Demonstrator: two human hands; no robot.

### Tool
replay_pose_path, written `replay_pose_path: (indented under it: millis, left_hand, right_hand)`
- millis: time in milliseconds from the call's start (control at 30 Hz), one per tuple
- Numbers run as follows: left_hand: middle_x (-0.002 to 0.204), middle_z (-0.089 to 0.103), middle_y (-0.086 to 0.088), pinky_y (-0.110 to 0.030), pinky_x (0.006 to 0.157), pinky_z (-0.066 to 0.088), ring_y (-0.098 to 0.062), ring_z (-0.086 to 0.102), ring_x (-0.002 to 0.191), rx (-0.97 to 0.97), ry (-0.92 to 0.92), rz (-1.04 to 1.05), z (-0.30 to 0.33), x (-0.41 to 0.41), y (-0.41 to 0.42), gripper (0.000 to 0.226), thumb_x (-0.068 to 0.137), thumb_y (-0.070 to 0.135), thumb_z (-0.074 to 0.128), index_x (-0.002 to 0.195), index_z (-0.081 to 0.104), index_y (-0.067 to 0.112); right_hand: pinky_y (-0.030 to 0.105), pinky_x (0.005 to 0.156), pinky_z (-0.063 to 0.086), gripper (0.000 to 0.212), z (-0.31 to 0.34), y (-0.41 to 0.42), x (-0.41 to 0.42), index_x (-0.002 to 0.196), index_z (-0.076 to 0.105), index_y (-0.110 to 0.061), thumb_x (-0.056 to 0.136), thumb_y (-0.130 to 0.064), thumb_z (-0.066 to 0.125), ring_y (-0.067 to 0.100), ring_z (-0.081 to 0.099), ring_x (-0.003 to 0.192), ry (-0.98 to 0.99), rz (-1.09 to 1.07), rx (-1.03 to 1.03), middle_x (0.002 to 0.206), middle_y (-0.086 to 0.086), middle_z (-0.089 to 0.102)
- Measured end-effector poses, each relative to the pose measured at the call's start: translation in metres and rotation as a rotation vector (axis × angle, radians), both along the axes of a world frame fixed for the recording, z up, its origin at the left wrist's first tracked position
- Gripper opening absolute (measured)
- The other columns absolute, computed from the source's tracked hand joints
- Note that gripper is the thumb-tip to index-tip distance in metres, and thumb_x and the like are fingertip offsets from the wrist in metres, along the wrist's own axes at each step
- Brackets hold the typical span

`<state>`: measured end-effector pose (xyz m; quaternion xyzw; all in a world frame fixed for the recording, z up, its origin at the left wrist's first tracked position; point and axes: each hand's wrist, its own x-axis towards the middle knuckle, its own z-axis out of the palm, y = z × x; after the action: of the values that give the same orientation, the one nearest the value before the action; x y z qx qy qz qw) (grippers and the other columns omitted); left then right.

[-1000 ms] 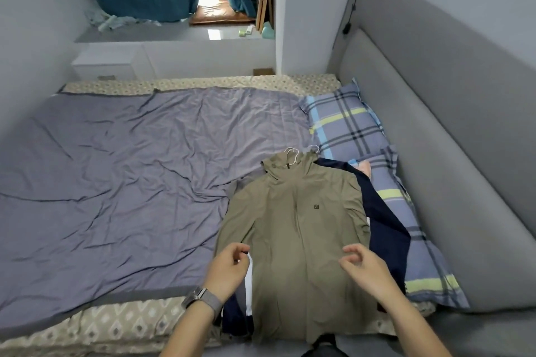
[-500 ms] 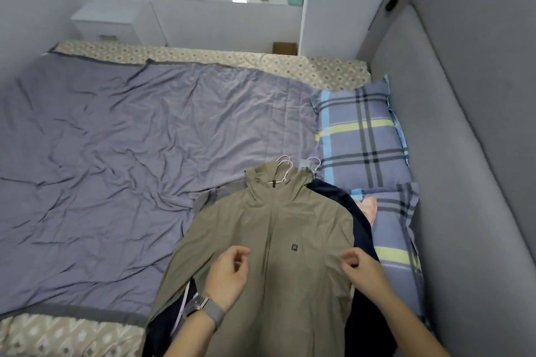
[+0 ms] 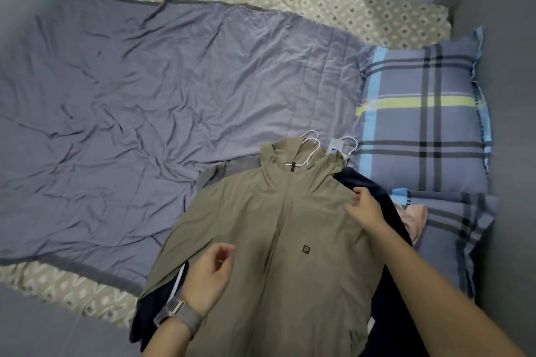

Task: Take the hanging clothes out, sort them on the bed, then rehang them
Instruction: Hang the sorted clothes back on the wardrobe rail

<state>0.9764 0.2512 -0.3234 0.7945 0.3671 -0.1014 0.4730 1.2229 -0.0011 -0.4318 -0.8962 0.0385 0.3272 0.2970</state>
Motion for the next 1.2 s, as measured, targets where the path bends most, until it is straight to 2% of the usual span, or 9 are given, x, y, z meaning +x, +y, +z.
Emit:
replay_pose_path:
  millis: [67, 200, 300, 533, 767, 933, 1000, 1067, 1200]
  left_hand:
    - [0.082, 0.066, 0.007, -0.008, 0.066, 0.044, 0.008, 0.059, 0.068, 0.006, 0.021, 0.018, -0.003, -0.008, 0.0, 0.019, 0.088, 0.004, 0.059, 0.086, 0.06, 0.023]
    - [0.085, 0.068, 0.004, -0.013, 0.07, 0.046, 0.003, 0.061, 0.076, 0.022, 0.059, 0.045, -0.005, -0.021, -0.002, 0.023, 0.086, 0.005, 0.061, 0.086, 0.061, 0.028]
    - [0.084, 0.067, 0.006, -0.003, 0.065, 0.043, 0.005, 0.059, 0.085, 0.081, 0.032, 0.039, 0.003, -0.021, -0.003, 0.029, 0.085, 0.001, 0.06, 0.083, 0.059, 0.03]
    - [0.091, 0.061, 0.008, -0.004, 0.069, 0.042, 0.001, 0.056, 0.09, 0.2, -0.081, -0.06, 0.012, -0.002, 0.003, 0.04, 0.086, -0.002, 0.056, 0.09, 0.053, 0.038]
    - [0.098, 0.055, 0.013, -0.01, 0.075, 0.043, 0.0, 0.053, 0.093, 0.272, -0.176, -0.121, 0.029, 0.021, -0.005, 0.043, 0.087, 0.004, 0.057, 0.099, 0.047, 0.044]
    - [0.139, 0.039, 0.015, -0.028, 0.103, 0.029, -0.001, 0.034, 0.128, 0.508, -0.219, -0.277, 0.053, 0.021, -0.004, 0.047, 0.089, 0.047, 0.039, 0.135, 0.041, 0.038]
    - [0.131, 0.046, 0.025, -0.037, 0.107, 0.019, 0.004, 0.034, 0.127, 0.5, -0.239, -0.338, 0.065, 0.022, -0.002, 0.037, 0.088, 0.057, 0.036, 0.121, 0.05, 0.047]
    - [0.097, 0.059, 0.031, -0.041, 0.104, 0.016, 0.012, 0.044, 0.108, 0.437, -0.251, -0.409, 0.074, 0.019, -0.004, 0.038, 0.086, 0.068, 0.029, 0.094, 0.057, 0.045]
    - [0.082, 0.062, 0.025, -0.032, 0.091, 0.021, 0.007, 0.049, 0.085, 0.37, -0.264, -0.421, 0.085, 0.003, -0.01, 0.054, 0.077, 0.08, 0.025, 0.081, 0.059, 0.039]
  right_hand:
    - [0.042, 0.103, 0.038, 0.066, -0.016, 0.003, 0.018, 0.141, 0.035, -0.012, 0.083, -0.026, 0.064, 0.033, 0.045, 0.125, 0.011, -0.034, -0.071, 0.138, 0.014, 0.049]
    - [0.043, 0.1, 0.036, 0.054, -0.031, 0.017, 0.017, 0.136, 0.042, -0.02, 0.09, -0.048, 0.048, 0.036, 0.041, 0.124, 0.016, 0.293, -0.344, 0.133, 0.013, 0.05]
    - [0.038, 0.08, 0.042, 0.044, -0.022, 0.03, -0.005, 0.115, 0.053, -0.022, 0.094, -0.056, 0.036, 0.031, 0.057, 0.106, -0.15, 0.394, -0.364, 0.11, 0.009, 0.064]
    - [0.022, 0.038, 0.021, 0.045, -0.013, -0.006, -0.074, 0.056, 0.052, -0.012, 0.089, -0.042, 0.042, 0.022, 0.052, 0.053, -0.59, 0.45, -0.178, 0.052, 0.001, 0.048]
    - [0.026, 0.032, 0.028, 0.057, 0.027, -0.014, -0.087, 0.054, 0.044, -0.016, 0.099, -0.05, 0.029, 0.013, 0.038, 0.031, -0.717, 0.424, 0.016, 0.039, -0.001, 0.04]
    - [0.028, 0.041, 0.03, 0.062, 0.083, -0.008, -0.105, 0.051, 0.034, -0.016, 0.086, -0.065, 0.049, 0.014, 0.03, 0.037, -0.59, 0.597, 0.242, 0.041, 0.001, 0.03]
    - [0.029, 0.044, 0.03, 0.066, 0.1, -0.011, -0.114, 0.053, 0.032, -0.015, 0.082, -0.071, 0.051, 0.017, 0.033, 0.04, -0.522, 0.606, 0.291, 0.044, 0.006, 0.035]
    - [0.03, 0.047, 0.029, 0.066, 0.112, -0.015, -0.122, 0.054, 0.027, -0.018, 0.079, -0.073, 0.051, 0.015, 0.026, 0.042, -0.487, 0.57, 0.321, 0.049, 0.008, 0.034]
    - [0.022, 0.047, 0.023, 0.064, 0.131, -0.019, -0.135, 0.055, 0.025, -0.021, 0.079, -0.076, 0.047, 0.006, 0.026, 0.045, -0.494, 0.556, 0.272, 0.048, 0.003, 0.027]
